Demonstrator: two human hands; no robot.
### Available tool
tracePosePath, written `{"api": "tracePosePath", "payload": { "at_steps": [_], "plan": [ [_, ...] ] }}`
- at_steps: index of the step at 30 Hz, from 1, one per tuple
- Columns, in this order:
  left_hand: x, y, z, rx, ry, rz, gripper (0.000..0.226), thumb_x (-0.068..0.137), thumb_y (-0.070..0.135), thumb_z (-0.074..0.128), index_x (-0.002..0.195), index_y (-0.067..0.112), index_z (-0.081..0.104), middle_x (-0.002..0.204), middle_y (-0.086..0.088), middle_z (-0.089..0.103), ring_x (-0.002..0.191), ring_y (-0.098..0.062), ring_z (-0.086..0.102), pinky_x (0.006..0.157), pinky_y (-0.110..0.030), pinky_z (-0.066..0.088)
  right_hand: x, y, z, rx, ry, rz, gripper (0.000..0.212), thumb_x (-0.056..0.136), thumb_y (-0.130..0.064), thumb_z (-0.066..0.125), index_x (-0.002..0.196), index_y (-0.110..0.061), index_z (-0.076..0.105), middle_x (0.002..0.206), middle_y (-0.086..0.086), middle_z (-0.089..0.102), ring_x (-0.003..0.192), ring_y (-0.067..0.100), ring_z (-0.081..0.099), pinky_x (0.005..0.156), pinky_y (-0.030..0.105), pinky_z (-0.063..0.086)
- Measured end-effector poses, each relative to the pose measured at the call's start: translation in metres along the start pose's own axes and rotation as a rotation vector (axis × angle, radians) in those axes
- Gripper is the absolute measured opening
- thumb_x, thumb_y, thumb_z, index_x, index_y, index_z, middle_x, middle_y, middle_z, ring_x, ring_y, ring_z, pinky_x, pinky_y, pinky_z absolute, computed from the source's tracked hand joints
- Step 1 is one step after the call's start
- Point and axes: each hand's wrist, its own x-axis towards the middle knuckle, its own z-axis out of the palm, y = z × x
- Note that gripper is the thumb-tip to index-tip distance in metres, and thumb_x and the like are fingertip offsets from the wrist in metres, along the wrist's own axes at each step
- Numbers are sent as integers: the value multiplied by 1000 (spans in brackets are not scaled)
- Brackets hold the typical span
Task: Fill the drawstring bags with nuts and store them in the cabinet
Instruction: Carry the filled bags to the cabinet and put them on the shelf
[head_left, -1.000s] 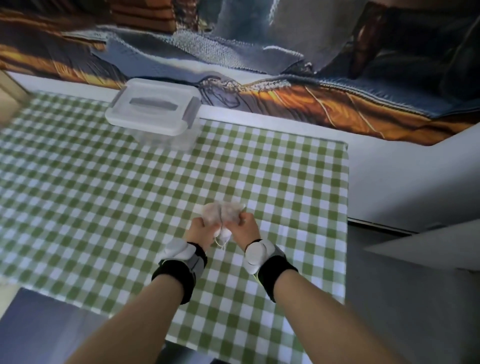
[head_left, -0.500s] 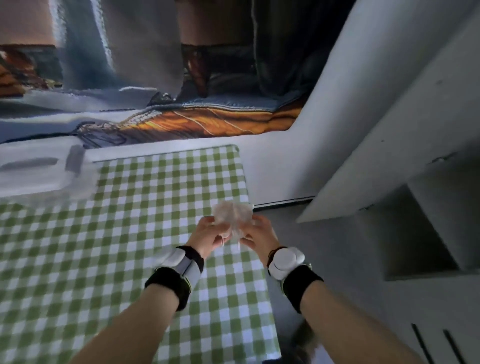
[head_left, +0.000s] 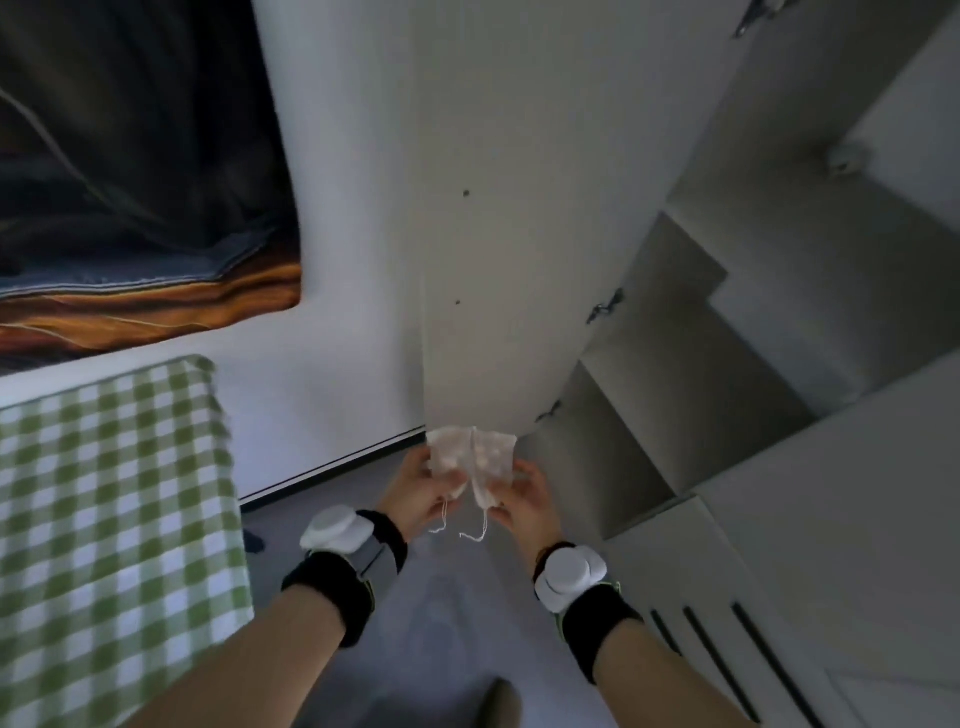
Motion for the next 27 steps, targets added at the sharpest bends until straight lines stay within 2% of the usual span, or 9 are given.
{"api": "tracePosePath", "payload": {
  "at_steps": [3,6,10,12,16,20,23,25,27],
  "plan": [
    [29,5,42,-10,47,-18,49,79,5,70,123,3,48,96,-11,60,76,-22,60,73,-36,52,17,-18,-52,9,69,-36,33,85,-2,61,113,-15,49,95,8,60,89,23,60,87,44,50],
    [53,13,70,-30,61,-26,39,87,0,62,121,6,45,94,-8,56,75,-21,59,61,-27,54,30,-33,-93,0,152,-53,32,84,-5,62,113,-14,51,95,6,61,89,22,61,83,40,51],
    [88,25,103,-22,39,-40,38,88,0,62,120,6,44,96,-8,52,74,-19,57,52,-19,54,55,-49,-136,-16,256,-79,13,82,-3,61,93,-11,59,78,3,59,74,18,57,68,30,48],
    [116,29,115,-12,13,-48,37,88,0,62,120,6,44,94,-7,53,75,-18,58,55,-19,55,79,-52,-152,-44,287,-89,34,73,-15,66,102,1,59,78,5,60,70,15,56,60,24,47],
    [160,34,133,34,-80,-46,27,89,1,60,111,7,46,94,-4,53,79,-16,58,60,-19,55,123,-51,-175,-67,390,-122,58,58,-36,69,99,4,59,78,9,60,72,19,56,69,32,46],
    [222,32,153,105,-142,-56,30,89,1,61,113,8,45,94,-4,53,81,-17,58,75,-30,53,166,-62,-197,-21,475,-154,22,70,-20,61,61,-6,47,67,7,42,66,19,39,65,34,34],
    [266,20,163,153,-154,-31,43,88,6,64,124,11,40,102,-8,53,85,-22,58,78,-34,52,208,-57,-214,95,560,-132,12,79,-9,62,84,-19,56,89,9,56,78,20,55,66,32,45],
    [304,5,176,189,-170,-19,47,89,10,64,125,16,35,103,-9,53,83,-22,59,74,-33,52,249,-45,-230,175,593,-120,32,83,-10,60,112,-14,48,106,9,61,94,23,61,72,32,51],
    [331,-6,183,202,-172,-1,52,89,10,63,130,17,30,102,-13,53,79,-23,58,69,-33,52,273,-40,-237,203,622,-129,33,85,-7,57,115,-10,44,103,8,63,94,21,63,73,30,52]
  ]
}}
